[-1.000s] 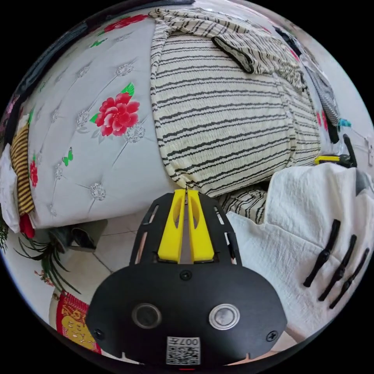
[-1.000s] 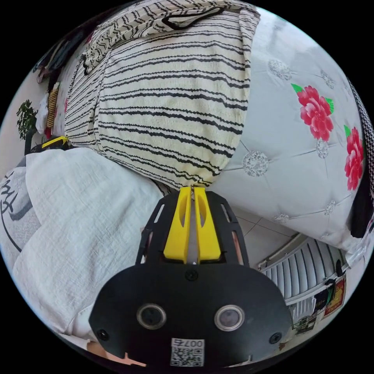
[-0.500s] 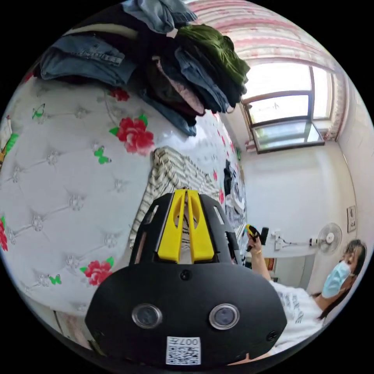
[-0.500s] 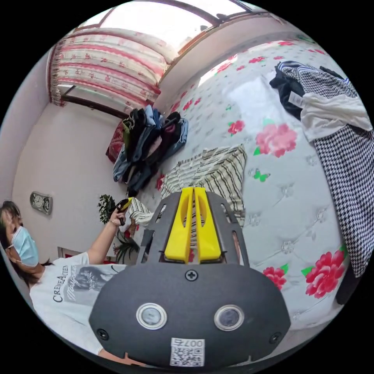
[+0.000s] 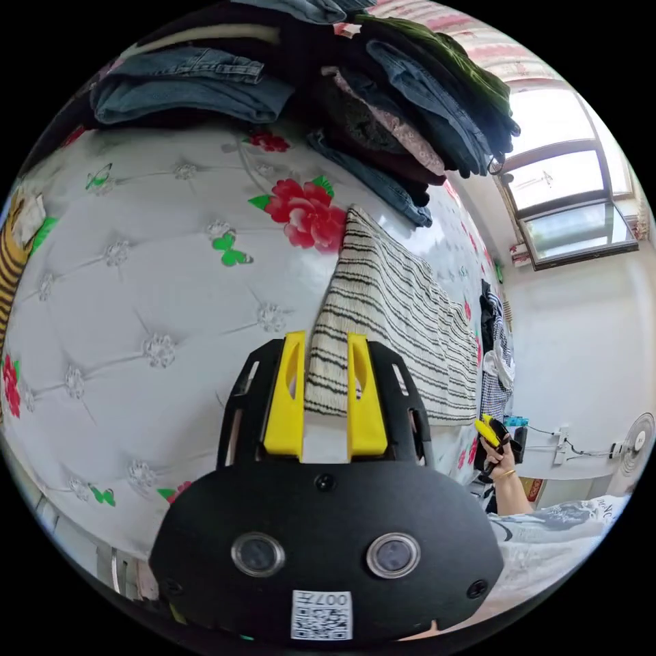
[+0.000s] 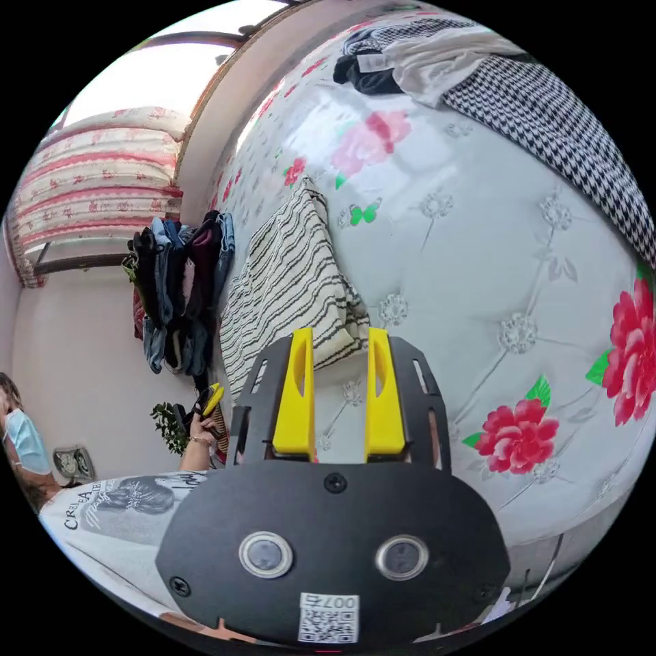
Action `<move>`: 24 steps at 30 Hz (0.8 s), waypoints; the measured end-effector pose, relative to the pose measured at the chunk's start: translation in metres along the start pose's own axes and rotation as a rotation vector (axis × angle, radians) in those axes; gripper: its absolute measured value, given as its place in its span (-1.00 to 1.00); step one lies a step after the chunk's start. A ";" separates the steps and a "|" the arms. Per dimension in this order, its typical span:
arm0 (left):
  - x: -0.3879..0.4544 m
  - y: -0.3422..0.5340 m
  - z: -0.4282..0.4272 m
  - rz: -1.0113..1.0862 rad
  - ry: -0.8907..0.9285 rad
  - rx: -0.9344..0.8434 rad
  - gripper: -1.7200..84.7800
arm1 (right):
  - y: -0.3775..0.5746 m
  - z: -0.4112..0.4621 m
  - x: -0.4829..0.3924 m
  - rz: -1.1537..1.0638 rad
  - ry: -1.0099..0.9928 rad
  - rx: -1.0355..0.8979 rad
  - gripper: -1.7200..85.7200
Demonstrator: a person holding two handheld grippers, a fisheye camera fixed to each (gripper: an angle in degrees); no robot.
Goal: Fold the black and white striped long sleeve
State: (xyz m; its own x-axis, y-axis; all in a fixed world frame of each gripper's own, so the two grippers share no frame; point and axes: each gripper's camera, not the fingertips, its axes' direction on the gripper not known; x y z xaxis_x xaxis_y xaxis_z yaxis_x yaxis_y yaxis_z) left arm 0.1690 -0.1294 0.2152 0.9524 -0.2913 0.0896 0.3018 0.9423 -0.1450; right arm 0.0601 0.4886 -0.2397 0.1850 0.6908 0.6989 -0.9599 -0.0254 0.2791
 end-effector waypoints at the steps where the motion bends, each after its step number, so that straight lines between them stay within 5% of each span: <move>1: -0.003 0.015 -0.005 -0.021 0.005 -0.005 -0.73 | 0.017 -0.003 0.014 0.066 -0.038 0.012 -0.76; 8: -0.019 0.057 -0.004 -0.096 0.061 -0.017 -0.72 | 0.042 0.027 0.036 0.216 -0.076 -0.018 -0.73; 13: -0.038 0.072 -0.001 -0.189 0.181 -0.006 -0.71 | 0.013 0.031 0.007 0.179 -0.137 0.110 -0.79; 16: -0.052 0.082 -0.004 -0.220 0.208 0.009 -0.71 | -0.020 0.041 -0.034 0.076 -0.010 0.090 -0.89; 18: -0.061 0.088 -0.005 -0.240 0.221 0.015 -0.71 | -0.039 0.045 -0.080 -0.058 0.043 0.093 -0.93; 24: -0.086 0.103 -0.007 -0.255 0.263 0.067 -0.70 | 0.007 0.115 -0.311 -0.932 0.130 -0.078 -0.95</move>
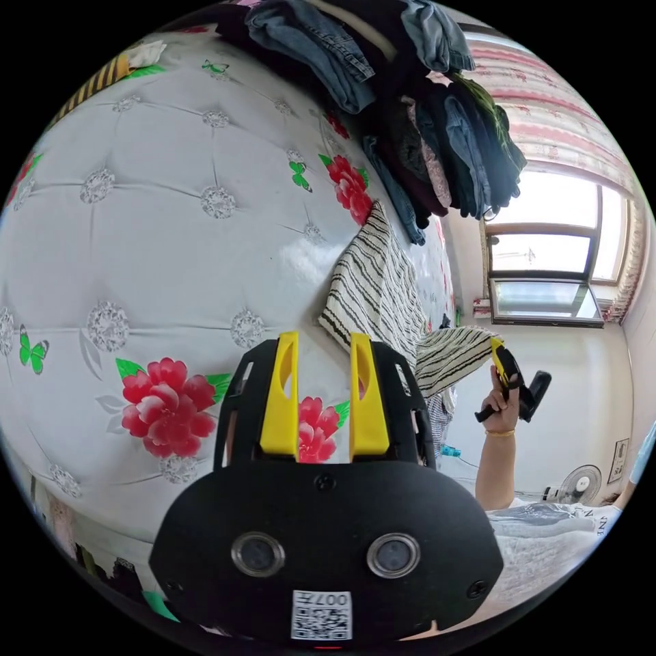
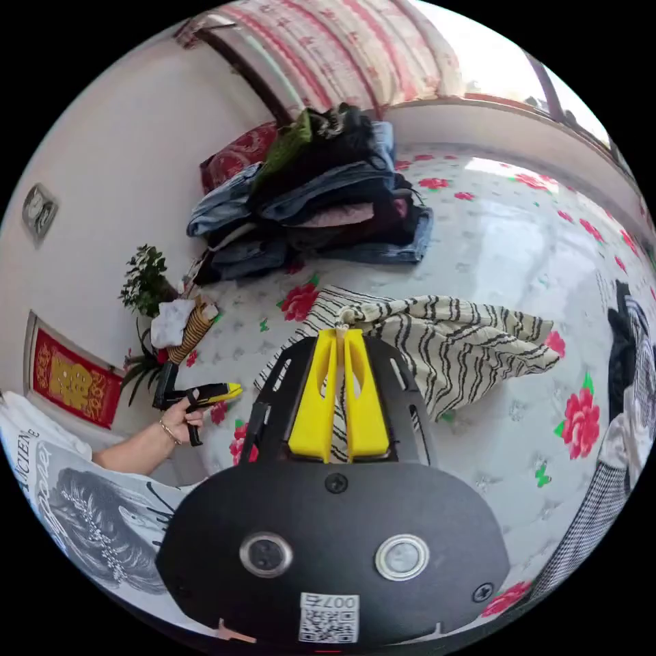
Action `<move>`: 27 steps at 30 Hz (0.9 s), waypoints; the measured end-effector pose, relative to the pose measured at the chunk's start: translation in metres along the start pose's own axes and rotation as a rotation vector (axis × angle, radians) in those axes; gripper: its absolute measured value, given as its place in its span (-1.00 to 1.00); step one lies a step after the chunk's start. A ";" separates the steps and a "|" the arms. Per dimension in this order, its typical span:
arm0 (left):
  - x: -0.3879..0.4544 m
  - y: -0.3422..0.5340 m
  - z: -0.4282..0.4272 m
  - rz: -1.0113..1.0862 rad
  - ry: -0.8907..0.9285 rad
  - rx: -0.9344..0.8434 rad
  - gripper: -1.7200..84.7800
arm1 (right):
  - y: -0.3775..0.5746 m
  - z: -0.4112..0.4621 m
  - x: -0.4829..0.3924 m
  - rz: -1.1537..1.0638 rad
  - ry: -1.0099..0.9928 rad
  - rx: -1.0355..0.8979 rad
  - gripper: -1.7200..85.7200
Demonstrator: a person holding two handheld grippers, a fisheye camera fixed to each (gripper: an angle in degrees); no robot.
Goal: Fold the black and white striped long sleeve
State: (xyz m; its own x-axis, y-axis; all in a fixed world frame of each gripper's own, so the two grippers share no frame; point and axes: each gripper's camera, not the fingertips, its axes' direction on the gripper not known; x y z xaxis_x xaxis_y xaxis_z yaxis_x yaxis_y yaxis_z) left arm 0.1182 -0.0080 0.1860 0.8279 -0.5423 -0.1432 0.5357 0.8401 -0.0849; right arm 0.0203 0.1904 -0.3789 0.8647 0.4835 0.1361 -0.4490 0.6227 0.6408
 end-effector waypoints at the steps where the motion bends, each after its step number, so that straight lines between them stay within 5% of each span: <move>1: -0.007 0.000 0.000 -0.009 0.016 0.005 -0.69 | -0.011 0.022 -0.040 -0.137 -0.030 -0.054 -0.95; 7: -0.036 0.005 0.002 -0.041 0.078 0.006 -0.66 | 0.015 0.157 -0.104 -0.248 -0.223 -0.406 -0.87; 21: -0.056 -0.015 0.027 0.087 0.280 -0.106 -0.60 | 0.150 0.093 0.159 0.618 -0.449 -0.273 -0.70; 27: -0.051 -0.029 0.046 0.106 0.254 -0.221 -0.88 | 0.170 0.127 0.185 0.743 -0.744 -0.272 -0.79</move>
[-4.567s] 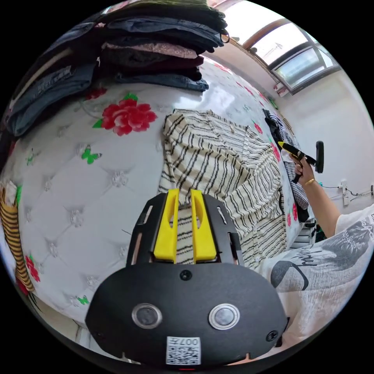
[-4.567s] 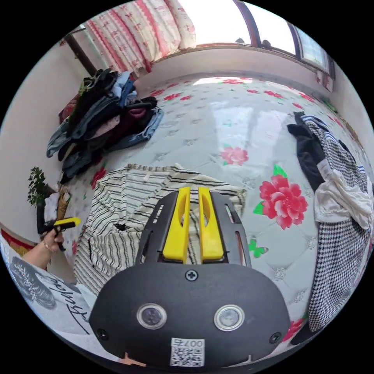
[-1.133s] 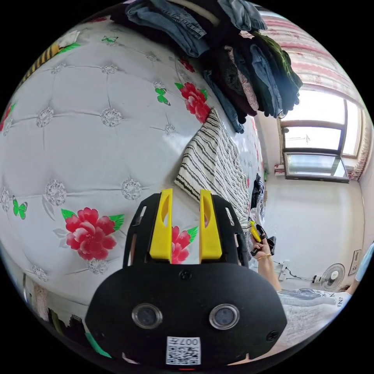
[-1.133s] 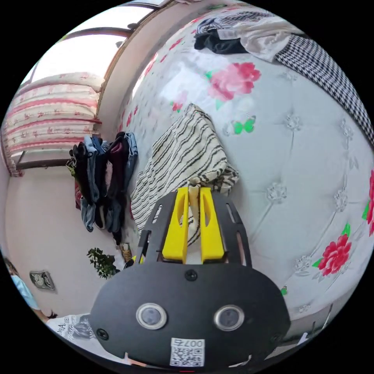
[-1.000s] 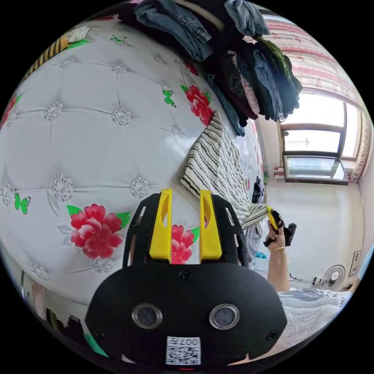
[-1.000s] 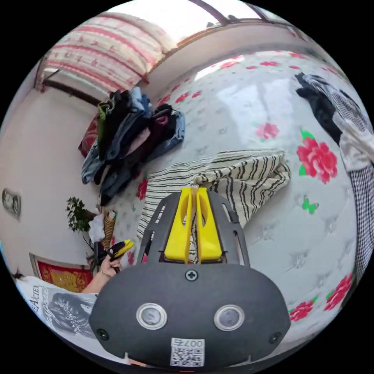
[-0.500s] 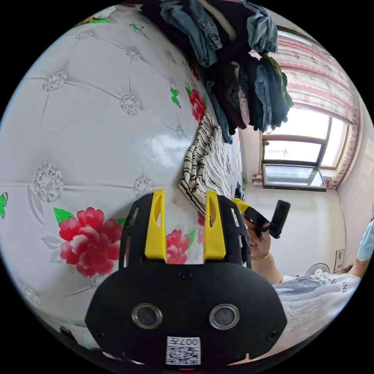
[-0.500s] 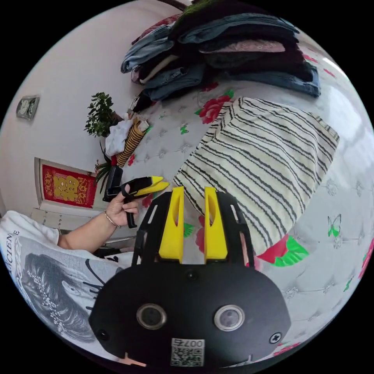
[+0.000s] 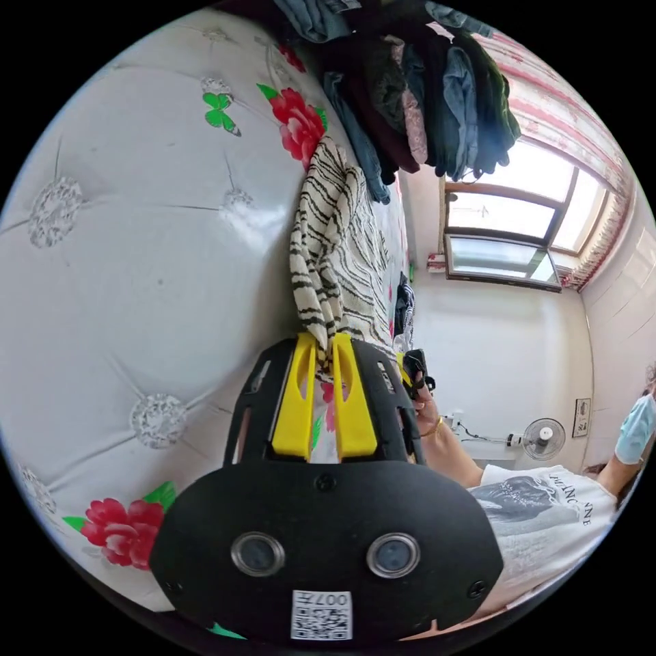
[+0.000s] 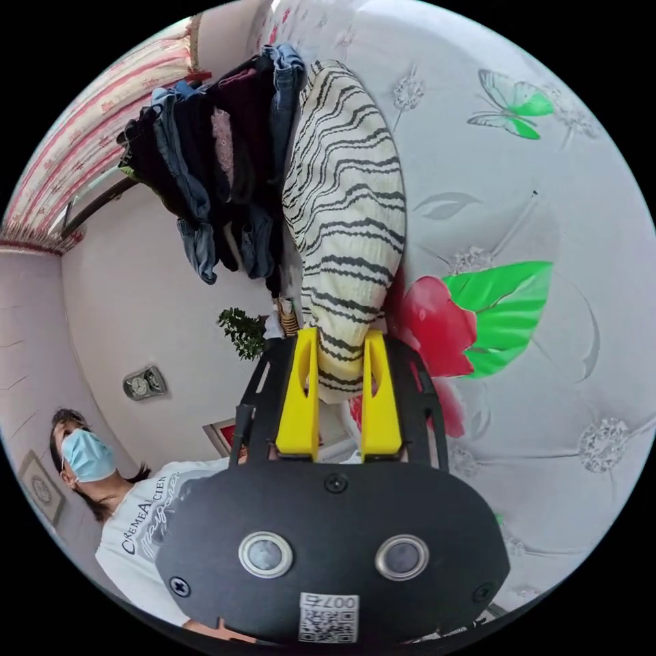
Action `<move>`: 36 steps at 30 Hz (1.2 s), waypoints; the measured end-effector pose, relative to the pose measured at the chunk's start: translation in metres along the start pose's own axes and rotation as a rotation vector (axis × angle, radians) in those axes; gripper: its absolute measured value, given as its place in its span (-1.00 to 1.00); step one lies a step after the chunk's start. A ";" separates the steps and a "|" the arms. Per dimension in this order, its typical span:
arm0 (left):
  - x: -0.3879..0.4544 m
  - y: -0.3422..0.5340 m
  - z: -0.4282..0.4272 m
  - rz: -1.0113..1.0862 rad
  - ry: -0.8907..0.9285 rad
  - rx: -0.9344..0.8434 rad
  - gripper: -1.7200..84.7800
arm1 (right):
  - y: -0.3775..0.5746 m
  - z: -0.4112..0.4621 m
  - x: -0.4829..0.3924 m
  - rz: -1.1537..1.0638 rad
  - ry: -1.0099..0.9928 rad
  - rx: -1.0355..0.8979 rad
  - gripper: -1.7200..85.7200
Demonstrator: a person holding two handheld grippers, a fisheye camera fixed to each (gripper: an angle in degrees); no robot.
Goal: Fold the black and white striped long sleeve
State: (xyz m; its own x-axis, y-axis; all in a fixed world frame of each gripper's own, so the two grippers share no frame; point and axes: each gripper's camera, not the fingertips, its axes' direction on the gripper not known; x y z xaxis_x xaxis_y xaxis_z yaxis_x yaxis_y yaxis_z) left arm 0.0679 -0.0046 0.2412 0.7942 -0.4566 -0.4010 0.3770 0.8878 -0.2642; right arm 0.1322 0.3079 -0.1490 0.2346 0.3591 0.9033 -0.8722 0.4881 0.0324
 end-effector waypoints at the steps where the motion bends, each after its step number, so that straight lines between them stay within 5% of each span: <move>1: 0.007 0.003 -0.006 0.030 0.035 0.024 -0.89 | 0.004 -0.005 -0.002 -0.021 -0.010 0.004 -0.82; 14: 0.053 0.075 -0.060 0.130 0.184 0.045 -0.91 | 0.067 -0.101 -0.033 -0.110 -0.012 -0.069 -0.92; 18: 0.085 0.013 -0.044 0.208 0.254 0.052 -0.92 | 0.025 -0.139 -0.059 -0.153 -0.016 -0.023 -0.93; 28: 0.316 -0.133 -0.030 0.722 0.296 0.146 -0.91 | -0.025 -0.303 -0.261 -0.704 0.140 0.318 -0.93; 36: 0.252 -0.075 -0.024 0.653 0.306 0.157 -0.91 | 0.000 -0.304 -0.197 -0.682 0.085 0.272 -0.92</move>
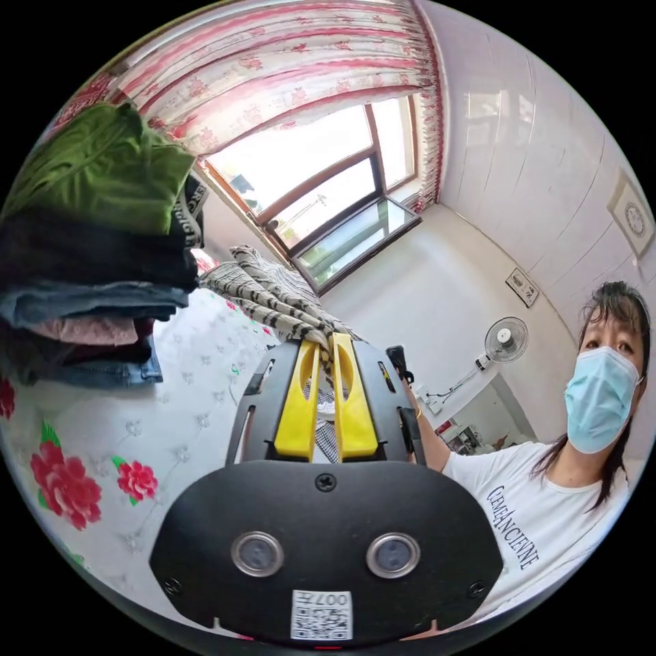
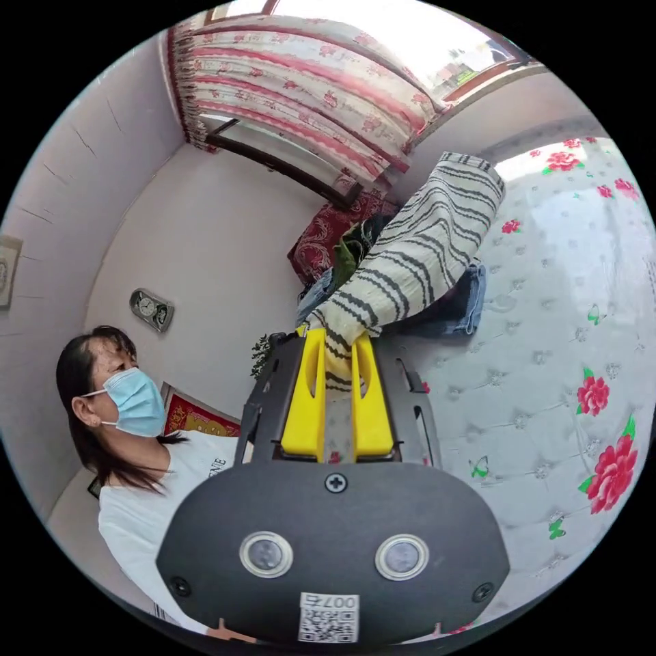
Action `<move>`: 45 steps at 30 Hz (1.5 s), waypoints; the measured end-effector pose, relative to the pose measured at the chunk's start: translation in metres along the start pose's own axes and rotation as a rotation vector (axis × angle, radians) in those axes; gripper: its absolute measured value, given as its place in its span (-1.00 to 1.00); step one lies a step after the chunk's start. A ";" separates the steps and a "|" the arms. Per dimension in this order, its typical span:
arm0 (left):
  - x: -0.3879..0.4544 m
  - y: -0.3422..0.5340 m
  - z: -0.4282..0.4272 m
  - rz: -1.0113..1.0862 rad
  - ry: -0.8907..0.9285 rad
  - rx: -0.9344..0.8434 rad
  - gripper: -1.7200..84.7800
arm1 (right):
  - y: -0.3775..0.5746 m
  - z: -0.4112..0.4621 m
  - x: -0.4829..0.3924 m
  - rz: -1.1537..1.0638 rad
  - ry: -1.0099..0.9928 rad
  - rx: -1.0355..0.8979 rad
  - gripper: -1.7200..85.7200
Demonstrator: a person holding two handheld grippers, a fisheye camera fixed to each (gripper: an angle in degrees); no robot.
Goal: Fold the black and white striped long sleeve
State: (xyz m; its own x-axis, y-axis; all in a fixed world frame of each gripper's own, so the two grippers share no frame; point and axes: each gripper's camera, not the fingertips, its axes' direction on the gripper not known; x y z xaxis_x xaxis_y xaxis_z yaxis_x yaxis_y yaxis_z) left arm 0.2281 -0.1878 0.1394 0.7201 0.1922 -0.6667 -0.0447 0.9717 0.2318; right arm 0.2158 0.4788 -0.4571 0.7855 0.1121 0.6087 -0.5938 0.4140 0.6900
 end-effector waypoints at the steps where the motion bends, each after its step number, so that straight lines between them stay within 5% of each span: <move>1: -0.002 0.025 -0.015 -0.036 -0.015 0.006 -0.91 | 0.015 0.008 0.008 0.031 -0.020 -0.032 -0.92; 13: 0.022 0.235 -0.250 -0.450 -0.265 0.164 -0.91 | 0.114 0.217 0.017 0.343 -0.201 -0.592 -0.93; 24: 0.141 0.090 -0.483 -0.050 -0.509 0.376 -0.91 | 0.003 0.416 -0.222 -0.184 -0.311 -0.498 -0.91; 29: 0.132 0.098 -0.566 -0.193 -0.631 0.421 -0.87 | 0.022 0.540 -0.267 -0.088 -0.308 -0.452 -0.89; 31: 0.101 0.132 -0.593 -0.381 -0.833 0.400 -0.83 | 0.044 0.586 -0.262 -0.091 -0.221 -0.544 -0.89; 34: 0.061 0.208 -0.597 -0.623 -1.035 0.348 -0.79 | 0.092 0.630 -0.230 -0.128 -0.009 -0.749 -0.89; 37: 0.040 0.284 -0.557 -0.704 -1.049 0.302 -0.79 | 0.135 0.616 -0.186 -0.179 0.163 -0.878 -0.89; 45: 0.043 0.316 -0.316 -0.543 -1.006 -0.155 -0.81 | 0.224 0.468 -0.123 -0.283 0.797 -1.098 -0.91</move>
State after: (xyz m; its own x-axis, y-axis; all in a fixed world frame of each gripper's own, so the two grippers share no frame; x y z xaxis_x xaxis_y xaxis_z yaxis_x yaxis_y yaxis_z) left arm 0.0263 0.1708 -0.0400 0.8935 -0.3852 0.2308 0.4060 0.9125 -0.0488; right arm -0.0959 0.1347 -0.1937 0.9623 0.2326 -0.1412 -0.2514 0.9586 -0.1338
